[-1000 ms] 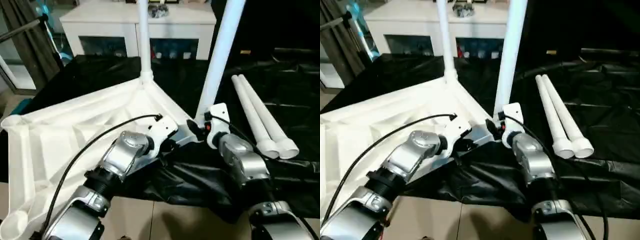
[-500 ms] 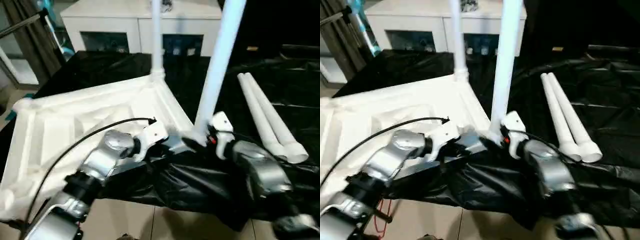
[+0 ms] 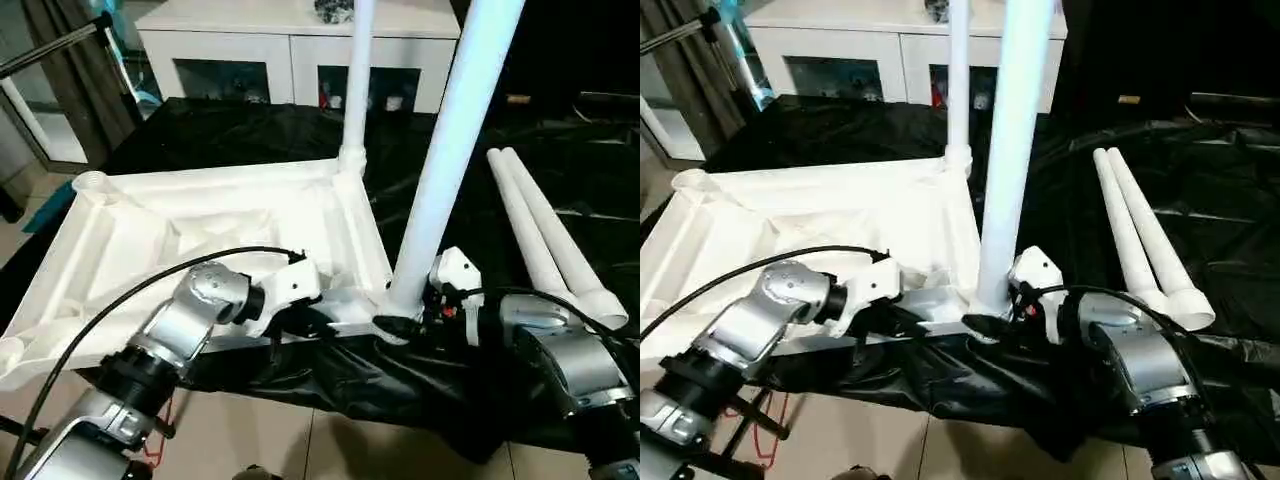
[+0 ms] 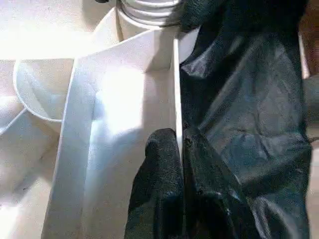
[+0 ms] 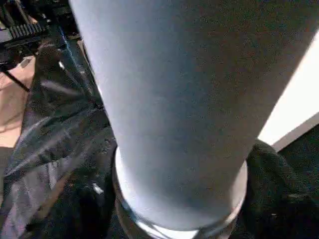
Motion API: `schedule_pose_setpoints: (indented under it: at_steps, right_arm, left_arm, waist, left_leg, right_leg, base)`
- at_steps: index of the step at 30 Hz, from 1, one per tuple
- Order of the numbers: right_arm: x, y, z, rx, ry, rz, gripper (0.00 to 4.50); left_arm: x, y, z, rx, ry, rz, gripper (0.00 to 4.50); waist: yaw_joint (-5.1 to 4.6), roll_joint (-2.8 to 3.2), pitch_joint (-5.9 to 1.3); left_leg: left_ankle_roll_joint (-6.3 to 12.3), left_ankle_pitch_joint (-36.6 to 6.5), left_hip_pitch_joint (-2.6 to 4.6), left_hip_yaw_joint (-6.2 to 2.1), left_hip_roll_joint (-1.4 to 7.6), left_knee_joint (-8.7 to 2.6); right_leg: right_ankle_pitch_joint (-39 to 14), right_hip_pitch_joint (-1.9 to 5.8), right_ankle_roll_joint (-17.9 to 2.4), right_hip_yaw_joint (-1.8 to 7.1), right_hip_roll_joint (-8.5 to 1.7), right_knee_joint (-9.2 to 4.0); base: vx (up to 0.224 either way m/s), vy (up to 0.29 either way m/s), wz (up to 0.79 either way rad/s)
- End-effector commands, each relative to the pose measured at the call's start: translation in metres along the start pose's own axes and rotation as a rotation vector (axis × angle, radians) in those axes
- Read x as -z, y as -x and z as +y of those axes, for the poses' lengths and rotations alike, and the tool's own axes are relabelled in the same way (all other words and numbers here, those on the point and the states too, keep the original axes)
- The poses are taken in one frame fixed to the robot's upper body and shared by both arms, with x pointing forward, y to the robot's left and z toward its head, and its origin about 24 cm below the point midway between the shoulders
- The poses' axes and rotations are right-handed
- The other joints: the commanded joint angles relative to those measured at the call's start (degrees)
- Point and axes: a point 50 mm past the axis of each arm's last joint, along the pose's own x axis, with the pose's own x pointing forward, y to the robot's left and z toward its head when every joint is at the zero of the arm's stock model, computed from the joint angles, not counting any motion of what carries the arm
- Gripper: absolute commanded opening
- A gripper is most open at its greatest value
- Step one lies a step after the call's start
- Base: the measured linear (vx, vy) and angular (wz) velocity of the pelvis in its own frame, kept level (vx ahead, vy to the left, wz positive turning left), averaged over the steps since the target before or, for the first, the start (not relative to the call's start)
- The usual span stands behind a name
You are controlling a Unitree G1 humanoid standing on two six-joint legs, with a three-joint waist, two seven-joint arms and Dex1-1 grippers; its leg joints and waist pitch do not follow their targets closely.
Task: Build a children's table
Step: Rotate leg to tighten
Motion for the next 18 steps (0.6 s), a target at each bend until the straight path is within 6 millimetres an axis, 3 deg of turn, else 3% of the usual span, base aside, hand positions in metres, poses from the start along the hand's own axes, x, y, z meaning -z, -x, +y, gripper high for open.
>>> schedule_pose_setpoints:
  at_steps: [1,6,10,12,14,16,18]
  right_arm:
    - [-0.006,-0.009,0.01,-0.068,0.01,-0.017,2.89]
    - [-0.004,-0.013,0.013,-0.067,-0.006,-0.019,2.77]
    - [0.002,-0.027,0.003,0.126,-0.063,-0.018,2.76]
    - [0.007,-0.036,-0.003,0.239,-0.105,-0.008,2.76]
    - [0.01,-0.047,-0.007,0.335,-0.145,-0.01,2.75]
    - [0.012,-0.066,-0.008,0.458,-0.24,-0.013,2.75]
    - [0.012,-0.068,-0.009,0.47,-0.25,-0.012,2.75]
  left_arm:
    - [-0.011,-0.01,-0.009,0.097,-0.051,-0.038,0.0]
    - [-0.01,-0.011,-0.009,0.087,-0.03,-0.044,0.0]
    - [-0.016,-0.019,0.002,-0.03,0.045,-0.067,0.0]
    - [-0.019,-0.024,0.009,-0.108,0.069,-0.061,0.0]
    - [-0.022,-0.03,0.018,-0.195,0.094,-0.053,0.0]
    - [-0.031,-0.041,0.028,-0.304,0.143,-0.055,0.0]
    - [-0.032,-0.042,0.028,-0.31,0.145,-0.057,0.0]
  waist:
    - [-0.24,-0.84,-3.82]
    - [-0.21,-0.79,-3.85]
    - [-0.41,-0.81,-3.74]
    - [-0.89,-0.85,-3.52]
    - [-1.39,-0.89,-3.31]
    - [-1.91,-0.9,-3.16]
    - [-2.03,-0.94,-3.03]
  left_leg:
    - [4.19,-9.91,0.85,-0.21,1.91,-4.08]
    - [4.08,-9.79,0.81,-0.22,1.87,-4.03]
    - [3.35,-10.33,0.81,-0.21,1.77,-4.11]
    - [2.16,-11.31,0.73,-0.19,1.52,-4.26]
    - [0.42,-14.73,1.12,-0.34,1.43,-4.5]
    - [-0.08,-16.97,1.22,-0.4,1.18,-4.6]
    - [-0.37,-18.36,1.53,-0.54,1.15,-4.73]
  right_leg:
    - [-6.83,2.97,-14.02,2.15,-2.58,-3.2]
    - [-7.28,3.0,-13.84,2.12,-2.61,-3.21]
    - [-8.36,2.88,-13.68,2.1,-2.57,-3.32]
    - [-10.7,2.73,-13.29,2.07,-2.54,-3.65]
    - [-16.54,2.58,-11.54,2.04,-2.6,-4.24]
    - [-20.94,2.54,-9.91,2.02,-2.69,-4.82]
    - [-23.29,2.38,-9.29,1.87,-2.61,-5.2]
  base:
    - [0.0,0.0,0.0]
    - [0.0,0.0,0.0]
    - [0.0,0.0,0.0]
    - [0.0,0.0,0.0]
    - [0.0,0.0,0.0]
    - [0.0,0.0,0.0]
    - [0.0,0.0,0.0]
